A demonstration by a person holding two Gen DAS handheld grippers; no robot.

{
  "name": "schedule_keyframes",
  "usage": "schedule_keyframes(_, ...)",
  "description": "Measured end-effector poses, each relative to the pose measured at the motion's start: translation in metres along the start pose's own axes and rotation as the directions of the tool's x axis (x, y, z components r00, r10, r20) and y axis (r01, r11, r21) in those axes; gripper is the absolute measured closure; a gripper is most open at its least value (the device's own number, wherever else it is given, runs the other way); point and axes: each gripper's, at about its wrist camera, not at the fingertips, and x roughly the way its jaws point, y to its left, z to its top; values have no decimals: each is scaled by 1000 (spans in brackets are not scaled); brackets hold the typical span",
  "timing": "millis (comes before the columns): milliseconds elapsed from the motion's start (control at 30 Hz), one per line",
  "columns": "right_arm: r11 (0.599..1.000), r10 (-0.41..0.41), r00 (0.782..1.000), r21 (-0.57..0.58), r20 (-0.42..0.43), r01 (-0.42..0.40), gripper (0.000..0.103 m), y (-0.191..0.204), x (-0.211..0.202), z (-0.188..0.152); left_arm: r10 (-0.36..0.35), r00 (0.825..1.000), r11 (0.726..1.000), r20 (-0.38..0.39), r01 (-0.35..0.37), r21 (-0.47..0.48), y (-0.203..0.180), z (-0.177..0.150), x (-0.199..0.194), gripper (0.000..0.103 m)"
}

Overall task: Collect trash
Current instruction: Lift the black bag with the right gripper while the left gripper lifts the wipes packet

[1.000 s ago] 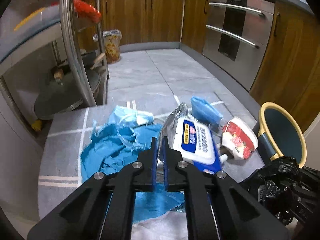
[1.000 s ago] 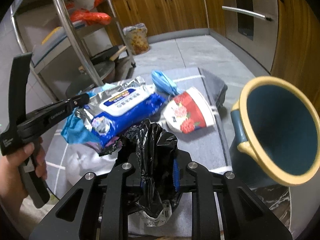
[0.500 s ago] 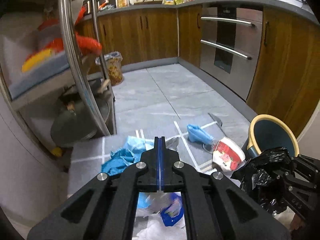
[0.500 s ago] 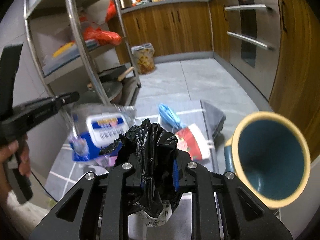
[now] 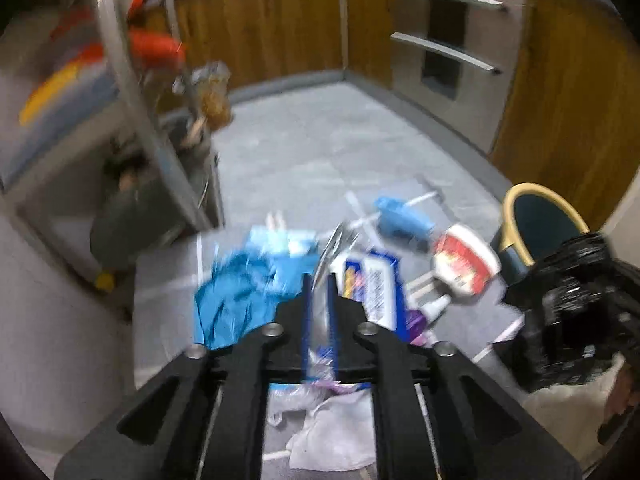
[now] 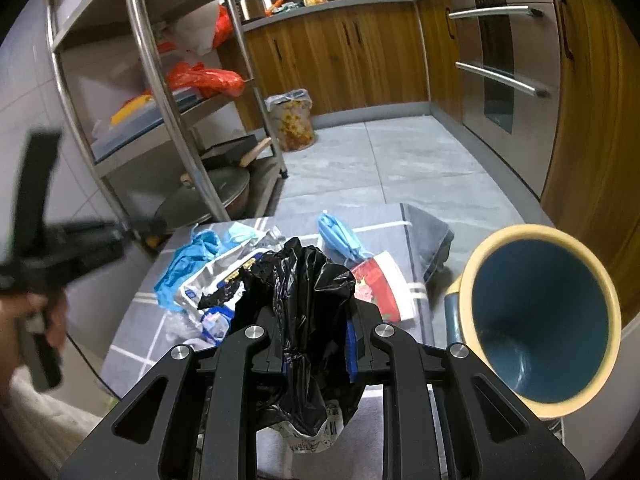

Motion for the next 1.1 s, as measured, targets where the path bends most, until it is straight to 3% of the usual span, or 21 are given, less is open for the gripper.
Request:
schedule_keyframes(67, 1000, 2, 1000, 5, -6, -2, 82, 0, 3, -1, 7, 1000, 1000, -25, -8, -21, 7, -10, 13, 69)
schedule_keyframes(167, 1000, 11, 1000, 20, -13, -11, 82, -1, 6, 0, -4, 998, 999, -59, 2, -33, 11, -20, 28, 62)
schedule_keyframes(467, 999, 32, 999, 8, -20, -32, 82, 7, 10, 0, -61, 986, 994, -153, 46, -98, 18, -32, 58, 59)
schedule_keyframes(533, 999, 33, 999, 12, -21, -33, 82, 6, 10, -1, -78, 984, 991, -161, 59, -119, 20, -35, 60, 63)
schedule_keyframes(567, 999, 34, 999, 12, -20, -34, 82, 6, 10, -1, -88, 983, 989, -161, 67, -129, 20, -35, 60, 79)
schedule_keyframes(600, 999, 34, 999, 9, -20, -34, 82, 6, 10, -1, -99, 982, 988, -162, 77, -135, 20, -34, 60, 89)
schedule_keyframes(800, 999, 34, 999, 6, -12, -34, 82, 7, 8, 0, -106, 989, 991, -104, 97, -89, 9, -26, 42, 98)
schedule_keyframes(933, 1000, 21, 1000, -18, 3, -21, 82, 11, 3, 4, -44, 999, 999, -26, 45, 12, -11, -12, 19, 100)
schedule_keyframes(1100, 998, 5, 998, -60, 58, -2, 82, 13, -12, 18, -8, 999, 997, 51, 4, 74, -25, 3, -5, 100)
